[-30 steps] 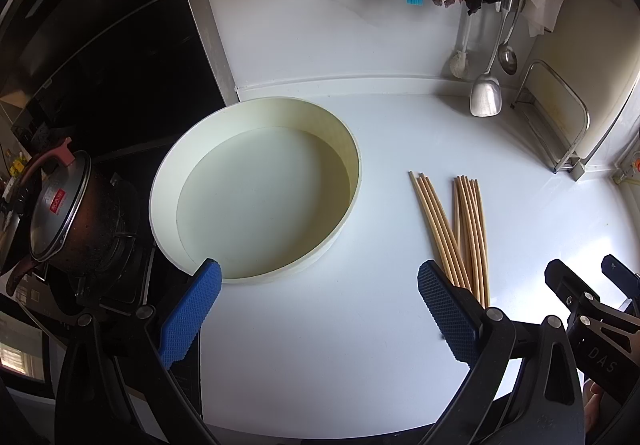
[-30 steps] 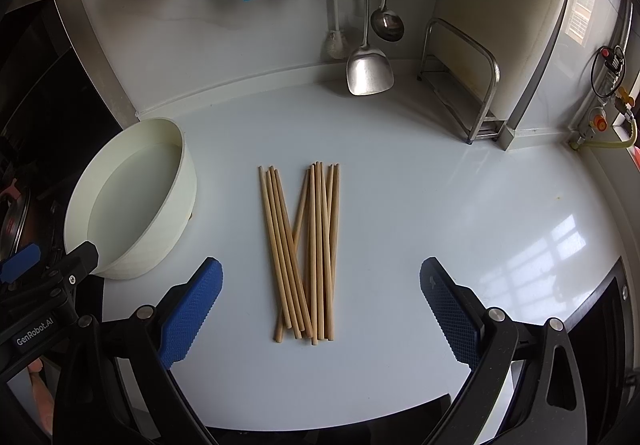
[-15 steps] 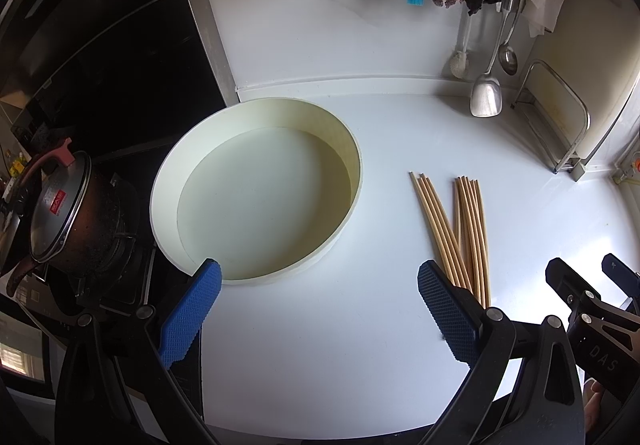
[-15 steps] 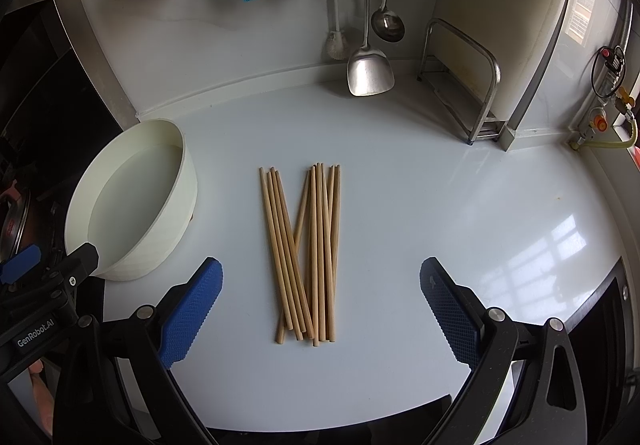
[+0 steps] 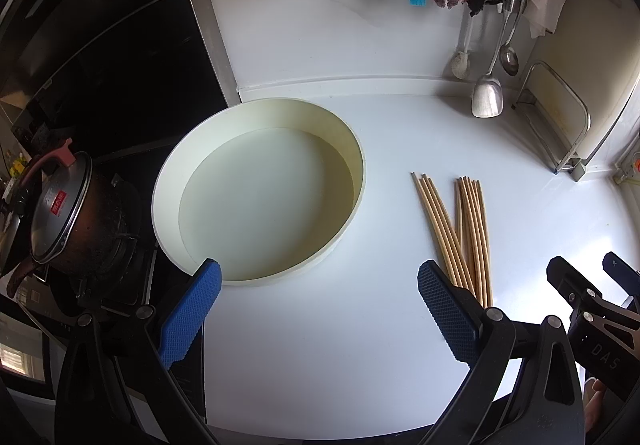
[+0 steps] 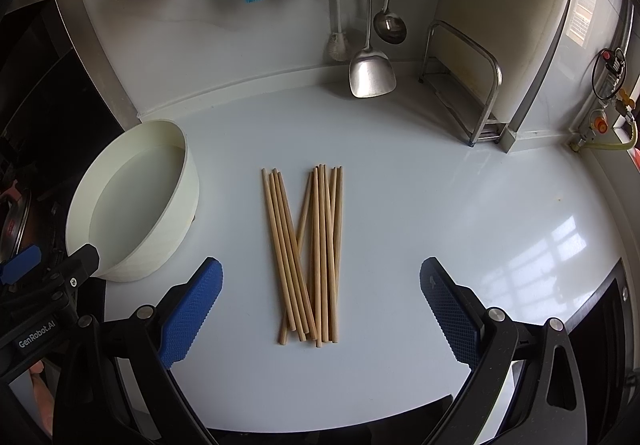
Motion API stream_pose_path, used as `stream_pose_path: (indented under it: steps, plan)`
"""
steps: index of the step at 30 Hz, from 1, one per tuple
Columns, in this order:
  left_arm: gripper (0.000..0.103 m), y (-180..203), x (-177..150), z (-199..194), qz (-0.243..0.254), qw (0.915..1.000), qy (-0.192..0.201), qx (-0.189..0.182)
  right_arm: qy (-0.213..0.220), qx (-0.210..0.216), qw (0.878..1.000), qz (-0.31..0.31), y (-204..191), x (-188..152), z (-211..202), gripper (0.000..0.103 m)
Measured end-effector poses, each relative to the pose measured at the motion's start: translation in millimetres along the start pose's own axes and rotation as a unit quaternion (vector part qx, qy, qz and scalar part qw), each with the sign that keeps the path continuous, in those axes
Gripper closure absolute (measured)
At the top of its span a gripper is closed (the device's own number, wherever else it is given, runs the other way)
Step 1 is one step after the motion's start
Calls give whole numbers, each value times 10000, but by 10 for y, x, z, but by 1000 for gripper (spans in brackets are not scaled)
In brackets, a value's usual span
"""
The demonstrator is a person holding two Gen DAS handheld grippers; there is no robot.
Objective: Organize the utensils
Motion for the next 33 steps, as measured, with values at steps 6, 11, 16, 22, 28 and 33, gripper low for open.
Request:
stream_pose_path:
  steps: [6, 11, 16, 22, 28, 33]
  plan:
    - [6, -10, 6, 8, 0, 10000, 3, -7, 12, -5, 10000, -2, -29, 9, -9, 8]
    - [6, -18, 17, 13, 22, 10000, 14, -32, 17, -14, 10000, 30, -48, 7, 9, 8]
    - [6, -42, 14, 61, 156, 9997, -8, -184, 6, -27, 9997, 257, 34, -36, 14, 8]
    - [6, 98, -92, 202, 403, 9972, -62, -633, -32, 21, 9982, 593, 213, -202, 59, 8]
    - [6, 356, -190, 345, 362, 9966, -29, -744, -58, 39, 9985, 548, 486, -373, 181, 8]
    - [6, 587, -279, 442, 84, 9975, 73, -692, 76, 160, 9998, 70, 715, -372, 333, 8]
Point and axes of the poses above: each gripper's, at about its wrist camera, not at the fingertips, and z roughly the way its jaws point, y to its right, x to its top, the point moved 4 cm from there along z, roughly the way its jaws point, and after that the axes turned 1 degree about -z, right-handed, at the moved point
